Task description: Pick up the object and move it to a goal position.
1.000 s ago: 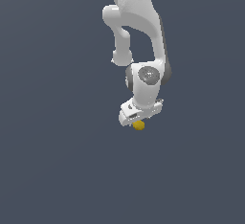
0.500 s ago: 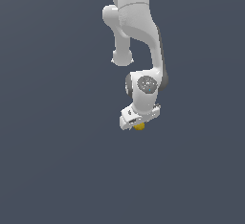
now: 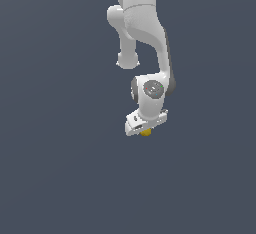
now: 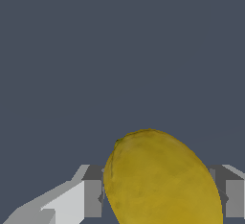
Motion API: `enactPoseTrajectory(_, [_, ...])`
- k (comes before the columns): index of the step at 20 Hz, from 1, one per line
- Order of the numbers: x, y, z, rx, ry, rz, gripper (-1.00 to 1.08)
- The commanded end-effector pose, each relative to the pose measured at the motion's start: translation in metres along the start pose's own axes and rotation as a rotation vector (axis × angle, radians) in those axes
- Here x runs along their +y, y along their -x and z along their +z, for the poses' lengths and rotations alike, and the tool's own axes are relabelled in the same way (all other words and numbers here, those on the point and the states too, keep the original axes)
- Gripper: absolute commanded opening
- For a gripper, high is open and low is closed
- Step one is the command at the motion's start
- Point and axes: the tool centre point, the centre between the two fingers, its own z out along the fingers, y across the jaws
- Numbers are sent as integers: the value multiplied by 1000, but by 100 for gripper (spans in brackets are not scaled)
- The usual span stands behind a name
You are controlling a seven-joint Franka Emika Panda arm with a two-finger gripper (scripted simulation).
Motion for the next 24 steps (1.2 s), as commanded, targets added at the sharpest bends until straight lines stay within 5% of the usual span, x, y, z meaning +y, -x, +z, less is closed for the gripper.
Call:
enactPoseTrajectory(1, [0, 0, 1, 0, 0, -1, -100])
enactPoseTrajectory(11, [25, 0, -2, 0, 0, -1, -100])
enactPoseTrajectory(24, [146, -2, -12, 0, 0, -1, -100])
